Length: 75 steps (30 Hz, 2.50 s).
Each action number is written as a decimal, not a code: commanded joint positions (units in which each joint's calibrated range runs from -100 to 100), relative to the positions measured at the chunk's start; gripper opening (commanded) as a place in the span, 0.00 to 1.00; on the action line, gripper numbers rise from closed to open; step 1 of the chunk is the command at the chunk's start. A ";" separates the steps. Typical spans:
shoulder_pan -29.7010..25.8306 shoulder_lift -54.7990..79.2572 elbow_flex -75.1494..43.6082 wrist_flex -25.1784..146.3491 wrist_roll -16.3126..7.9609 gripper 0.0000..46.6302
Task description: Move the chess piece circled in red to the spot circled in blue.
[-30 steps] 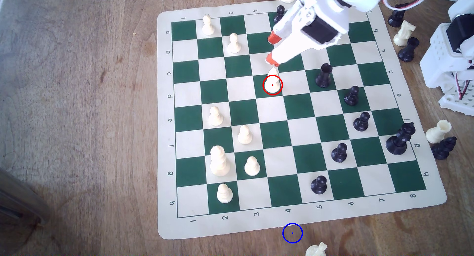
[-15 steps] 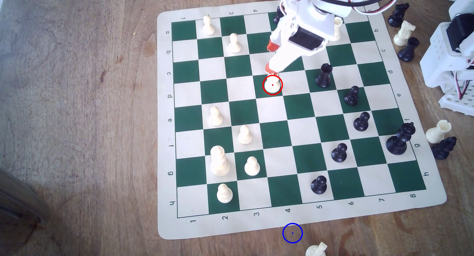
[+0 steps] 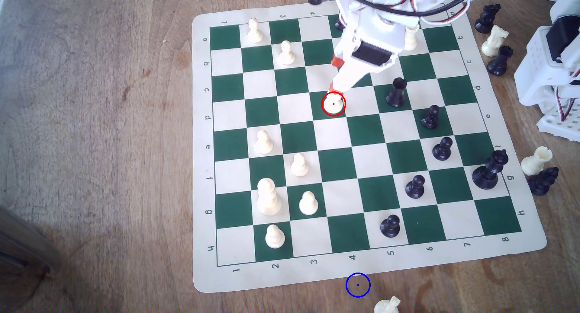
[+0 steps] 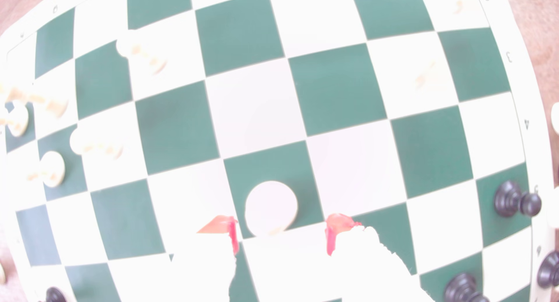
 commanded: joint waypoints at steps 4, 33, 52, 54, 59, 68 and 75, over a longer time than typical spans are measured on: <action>-1.17 0.02 -1.49 -2.64 -0.63 0.36; -1.87 4.09 2.59 -7.06 -1.95 0.34; -1.48 3.50 2.59 -8.78 -2.25 0.15; -1.72 3.50 2.59 -8.37 -2.05 0.04; -2.34 2.48 2.32 -7.06 -1.81 0.01; -3.20 -2.28 -2.03 -4.77 -3.76 0.01; -9.46 -8.56 -13.28 3.50 -6.45 0.01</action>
